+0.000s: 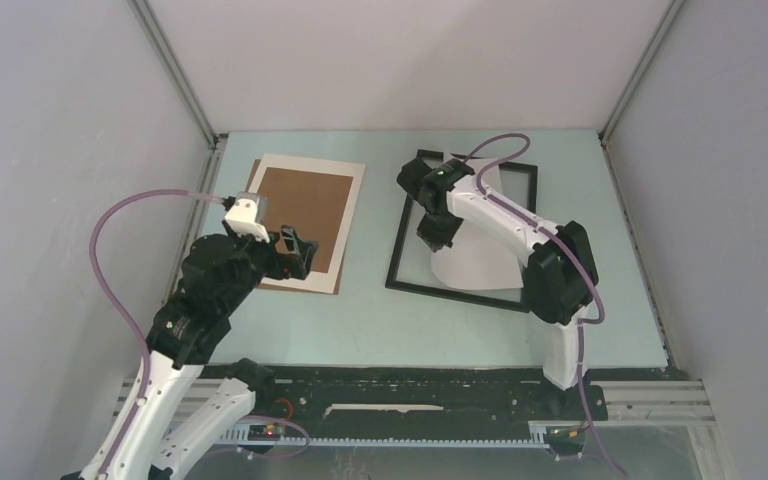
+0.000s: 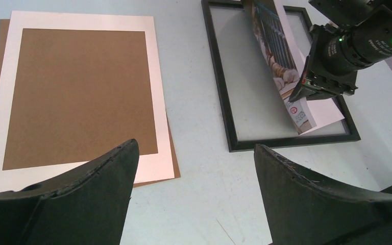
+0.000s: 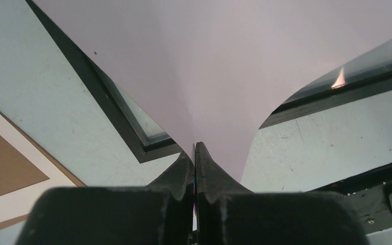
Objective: Put the photo into the frame
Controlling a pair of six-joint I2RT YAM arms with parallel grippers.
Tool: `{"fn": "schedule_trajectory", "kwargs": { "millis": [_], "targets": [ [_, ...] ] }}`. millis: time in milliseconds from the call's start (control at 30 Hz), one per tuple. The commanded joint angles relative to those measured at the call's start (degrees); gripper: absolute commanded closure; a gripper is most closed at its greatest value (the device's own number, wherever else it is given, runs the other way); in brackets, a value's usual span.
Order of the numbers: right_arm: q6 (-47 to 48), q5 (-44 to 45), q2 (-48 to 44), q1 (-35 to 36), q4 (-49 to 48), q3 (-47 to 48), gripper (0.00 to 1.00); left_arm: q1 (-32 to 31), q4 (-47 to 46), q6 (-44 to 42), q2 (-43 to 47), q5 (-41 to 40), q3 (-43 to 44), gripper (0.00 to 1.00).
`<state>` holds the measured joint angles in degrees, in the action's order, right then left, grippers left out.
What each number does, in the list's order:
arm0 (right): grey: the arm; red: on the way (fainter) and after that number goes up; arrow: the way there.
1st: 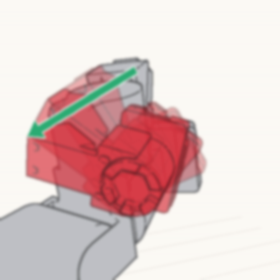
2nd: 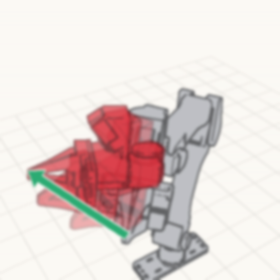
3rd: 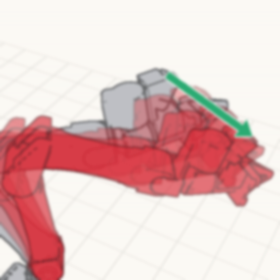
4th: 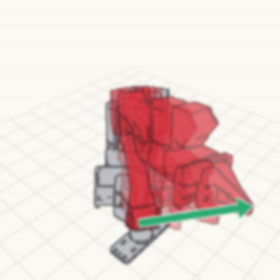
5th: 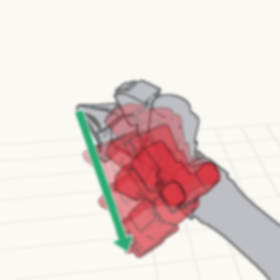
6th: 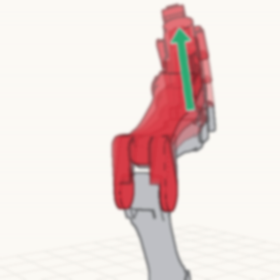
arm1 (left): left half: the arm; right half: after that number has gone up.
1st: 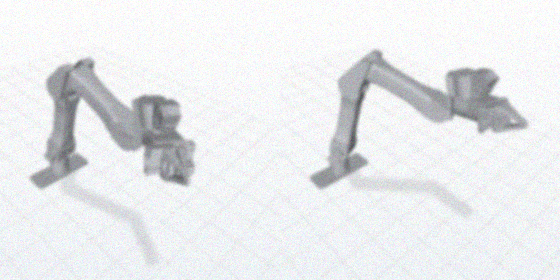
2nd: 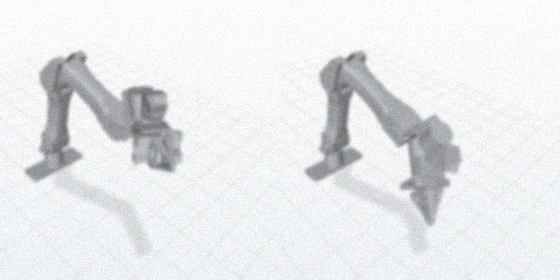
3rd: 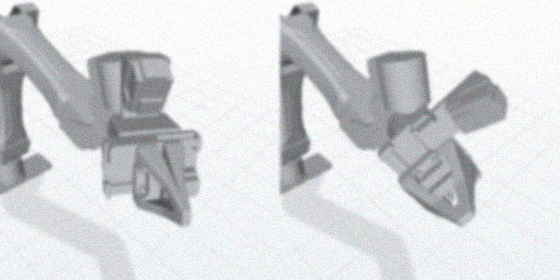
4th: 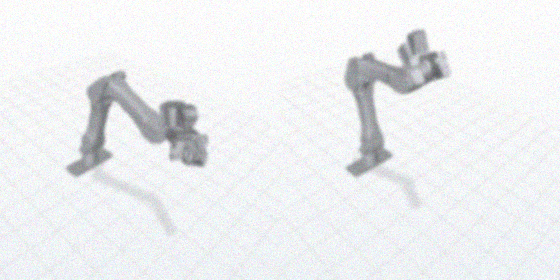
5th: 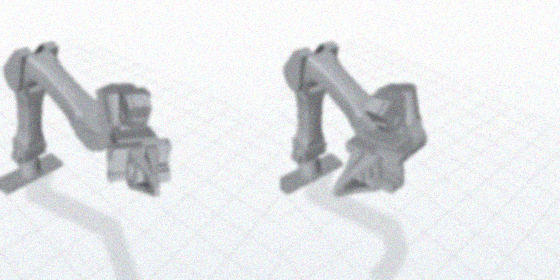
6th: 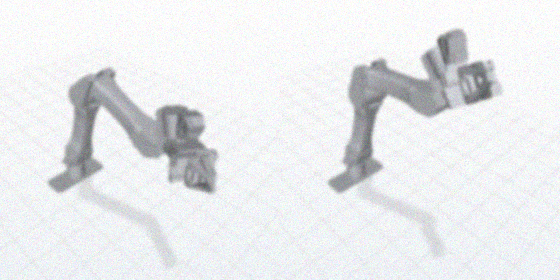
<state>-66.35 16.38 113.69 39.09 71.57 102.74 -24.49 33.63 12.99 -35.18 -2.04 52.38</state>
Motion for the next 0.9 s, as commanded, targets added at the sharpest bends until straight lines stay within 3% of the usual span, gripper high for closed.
{"fn": "schedule_trajectory", "kwargs": {
  "millis": [0, 167, 333, 467, 600, 733, 867],
  "targets": [
    [-7.9, 4.5, -6.6, 1.0, 1.9, -2.3, 1.00, -0.6, -0.9, -1.3, 0.6, -0.9, -0.4, 0.09],
    [-9.9, 2.2, -8.7, 0.6, -5.0, -7.3, 1.00, -0.6, -0.9, -1.2, 0.6, -0.9, -0.4, 0.09],
    [-8.1, 1.7, -6.0, 0.7, -5.8, -3.3, 0.97, -0.5, -1.6, 1.0, -0.3, -1.3, -1.0, 0.04],
    [-6.6, 3.0, -5.4, 1.4, -5.3, -3.9, 0.93, 0.2, -6.9, 13.8, -5.3, 9.6, -1.9, 0.00],
    [-4.2, 0.1, -7.8, 1.3, -11.4, -9.6, 0.93, 0.4, -21.8, 33.0, -17.6, 23.4, -7.1, 0.01],
    [-0.4, -2.9, -9.3, 0.4, -16.3, -13.4, 0.71, 2.1, -36.6, 42.9, -27.1, 23.2, -10.7, 0.01],
    [5.6, -5.0, -11.6, -0.7, -21.3, -17.0, 0.54, 2.6, -48.7, 46.3, -40.4, 22.6, -9.9, 0.00]
  ]
}}
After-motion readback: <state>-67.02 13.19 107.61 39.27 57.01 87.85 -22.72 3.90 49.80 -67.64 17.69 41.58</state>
